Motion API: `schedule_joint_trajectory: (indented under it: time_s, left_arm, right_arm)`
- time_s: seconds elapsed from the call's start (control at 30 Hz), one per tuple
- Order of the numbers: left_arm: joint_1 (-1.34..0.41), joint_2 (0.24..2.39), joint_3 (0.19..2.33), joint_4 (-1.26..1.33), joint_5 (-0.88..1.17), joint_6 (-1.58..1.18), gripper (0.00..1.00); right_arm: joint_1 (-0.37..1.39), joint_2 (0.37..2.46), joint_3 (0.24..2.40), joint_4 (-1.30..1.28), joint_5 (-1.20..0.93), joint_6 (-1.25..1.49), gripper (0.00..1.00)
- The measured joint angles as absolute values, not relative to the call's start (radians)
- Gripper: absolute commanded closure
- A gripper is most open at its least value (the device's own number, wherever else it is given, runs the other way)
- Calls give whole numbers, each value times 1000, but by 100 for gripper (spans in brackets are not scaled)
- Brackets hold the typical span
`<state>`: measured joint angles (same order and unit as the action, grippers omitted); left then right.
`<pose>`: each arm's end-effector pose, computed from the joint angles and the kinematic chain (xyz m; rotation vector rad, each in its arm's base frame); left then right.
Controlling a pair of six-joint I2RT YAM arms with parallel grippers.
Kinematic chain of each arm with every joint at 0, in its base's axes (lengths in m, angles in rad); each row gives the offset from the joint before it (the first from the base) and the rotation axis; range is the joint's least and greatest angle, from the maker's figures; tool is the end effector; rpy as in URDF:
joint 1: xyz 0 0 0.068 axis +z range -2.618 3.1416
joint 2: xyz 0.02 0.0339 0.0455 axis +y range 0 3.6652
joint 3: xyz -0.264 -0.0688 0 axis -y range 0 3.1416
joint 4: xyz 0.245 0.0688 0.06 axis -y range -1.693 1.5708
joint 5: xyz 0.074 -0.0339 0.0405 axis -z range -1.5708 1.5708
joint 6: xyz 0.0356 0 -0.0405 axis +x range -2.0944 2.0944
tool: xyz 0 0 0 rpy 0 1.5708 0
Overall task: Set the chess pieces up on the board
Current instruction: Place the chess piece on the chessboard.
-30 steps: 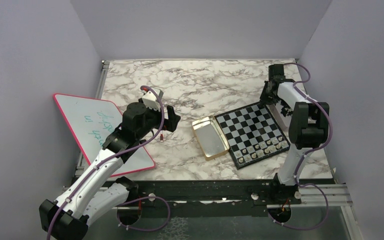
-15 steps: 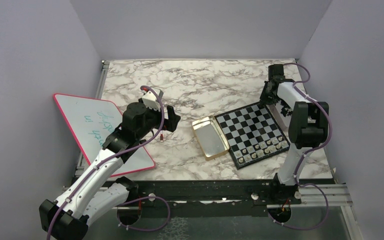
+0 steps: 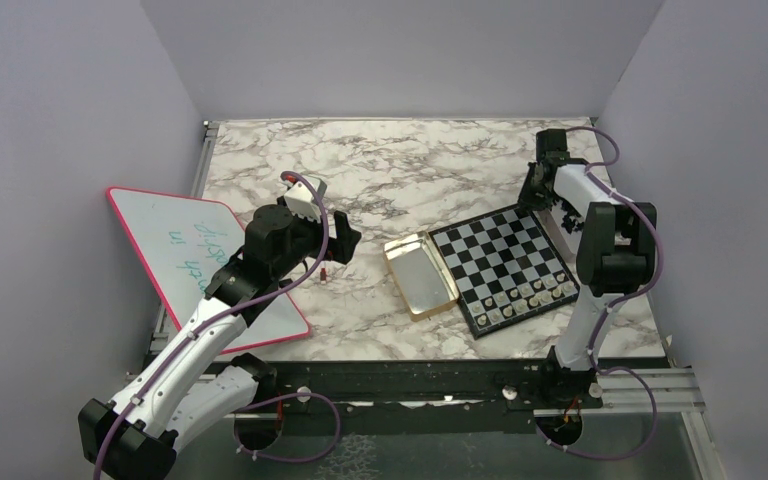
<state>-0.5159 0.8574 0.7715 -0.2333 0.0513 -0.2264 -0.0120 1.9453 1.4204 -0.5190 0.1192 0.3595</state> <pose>0.1735 -0.1005 0.3175 0.3134 1.9022 -0.5513 0.4136 -0.0092 0.1938 0.5218 2.5501 -0.0316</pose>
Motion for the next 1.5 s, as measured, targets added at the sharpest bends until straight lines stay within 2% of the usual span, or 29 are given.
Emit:
schedule_joint_trajectory:
  time_s: [0.2, 1.33, 1.5]
  left_arm:
    - [-516, 857, 772, -233, 51, -226, 1]
    - [-516, 857, 772, -233, 51, -223, 1]
    - [-516, 858, 772, -233, 51, -224, 1]
  right_arm:
    - [-12, 1961, 1420, -519, 113, 365, 71]
    - [-12, 1961, 1420, -518, 91, 370, 70]
    - [-12, 1961, 1439, -533, 92, 370, 64]
